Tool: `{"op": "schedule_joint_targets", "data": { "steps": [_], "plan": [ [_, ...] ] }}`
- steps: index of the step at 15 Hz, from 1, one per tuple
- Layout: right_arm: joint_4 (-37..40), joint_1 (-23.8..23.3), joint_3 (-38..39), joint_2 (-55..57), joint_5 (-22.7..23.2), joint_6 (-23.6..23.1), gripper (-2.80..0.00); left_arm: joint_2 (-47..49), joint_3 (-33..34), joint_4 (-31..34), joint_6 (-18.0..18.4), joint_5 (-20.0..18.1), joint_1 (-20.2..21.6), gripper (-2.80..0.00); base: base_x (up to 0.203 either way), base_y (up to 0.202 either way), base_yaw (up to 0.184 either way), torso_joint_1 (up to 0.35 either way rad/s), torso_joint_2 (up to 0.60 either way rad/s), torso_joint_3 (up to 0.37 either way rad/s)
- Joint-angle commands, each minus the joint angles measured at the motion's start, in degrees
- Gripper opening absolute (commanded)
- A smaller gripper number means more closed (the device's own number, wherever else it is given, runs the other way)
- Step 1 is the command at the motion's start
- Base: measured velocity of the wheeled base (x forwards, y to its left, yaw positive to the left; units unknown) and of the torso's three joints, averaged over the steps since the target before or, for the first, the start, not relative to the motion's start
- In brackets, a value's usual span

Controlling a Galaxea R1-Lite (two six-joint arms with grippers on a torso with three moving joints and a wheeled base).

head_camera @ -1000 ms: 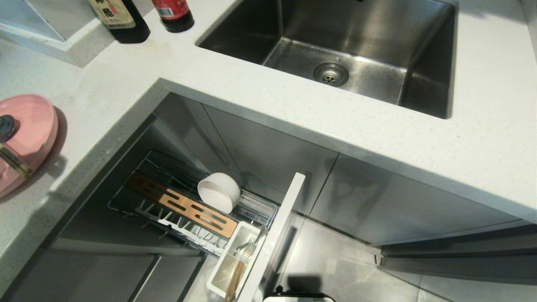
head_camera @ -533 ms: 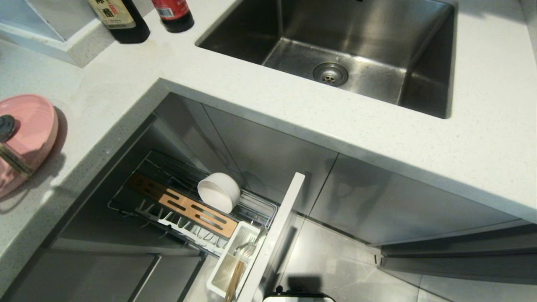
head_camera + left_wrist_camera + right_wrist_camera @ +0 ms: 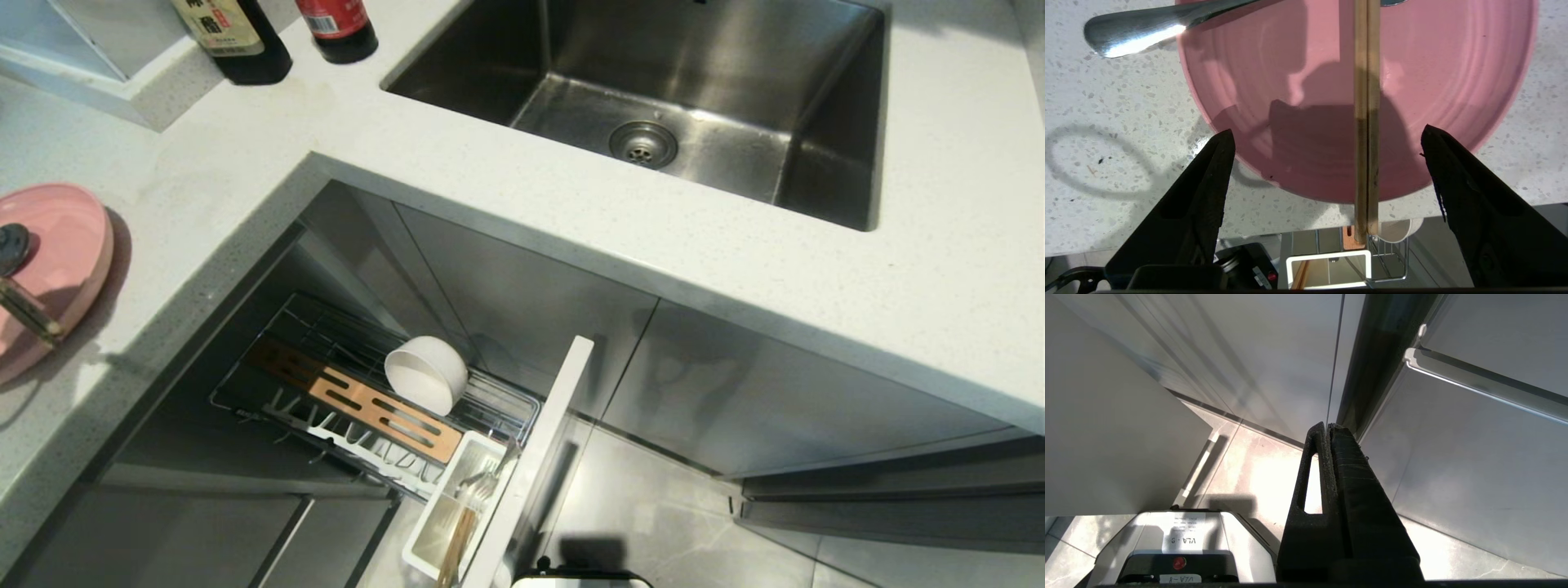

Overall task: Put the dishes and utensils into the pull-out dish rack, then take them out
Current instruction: Pick up the chopsticks and place it in the cupboard

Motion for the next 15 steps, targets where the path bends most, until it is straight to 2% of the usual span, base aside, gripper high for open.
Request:
{"op": "schedule_joint_targets", "data": {
  "steps": [1,12,15],
  "plan": [
    [0.0,0.0,0.1,0.0,0.0,0.0,-2.80,1.2,1.4,0.1,-0.3,-0.1,1.0,0.00,0.000,0.000,0.000,0.000,0.00,0.000],
    [0.0,0.0,0.1,0.0,0.0,0.0,-2.80,4.1,2.3,-4.7,1.3,-1.4,2.6,0.00,0.000,0.000,0.000,0.000,0.00,0.000],
    [0.0,0.0,0.1,0.0,0.0,0.0,-2.80,4.8,2.0,-5.9,2.1,-4.0,2.6,0.00,0.000,0.000,0.000,0.000,0.00,0.000]
  ]
}}
